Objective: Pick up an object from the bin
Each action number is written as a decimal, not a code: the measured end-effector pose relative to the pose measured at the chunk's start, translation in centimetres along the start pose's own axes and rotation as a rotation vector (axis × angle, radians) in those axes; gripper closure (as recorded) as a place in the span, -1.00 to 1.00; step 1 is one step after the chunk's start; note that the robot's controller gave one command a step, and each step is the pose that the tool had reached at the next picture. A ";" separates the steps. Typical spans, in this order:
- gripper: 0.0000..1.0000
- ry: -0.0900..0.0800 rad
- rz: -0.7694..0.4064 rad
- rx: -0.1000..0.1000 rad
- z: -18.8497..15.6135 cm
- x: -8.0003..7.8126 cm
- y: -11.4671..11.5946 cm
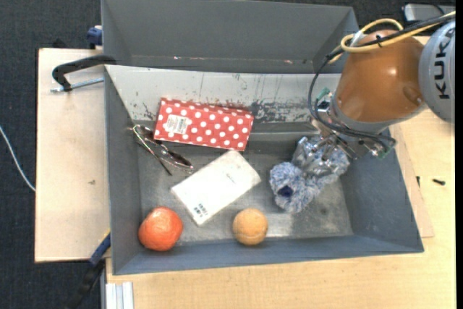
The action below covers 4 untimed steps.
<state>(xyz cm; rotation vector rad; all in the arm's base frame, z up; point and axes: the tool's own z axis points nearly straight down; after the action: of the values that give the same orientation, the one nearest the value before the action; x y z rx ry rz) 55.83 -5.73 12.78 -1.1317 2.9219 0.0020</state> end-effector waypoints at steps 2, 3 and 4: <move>1.00 0.011 -0.012 -0.003 -1.7 0.7 -0.9; 1.00 -0.002 -0.022 0.005 -5.9 0.7 -0.8; 1.00 0.006 0.025 -0.003 -9.9 1.4 -3.0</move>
Offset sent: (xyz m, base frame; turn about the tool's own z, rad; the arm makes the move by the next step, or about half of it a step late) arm -0.0175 0.0029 0.0926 0.0147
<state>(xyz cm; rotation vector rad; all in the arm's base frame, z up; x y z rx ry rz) 56.76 -8.96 22.68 -1.0966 2.9421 0.0030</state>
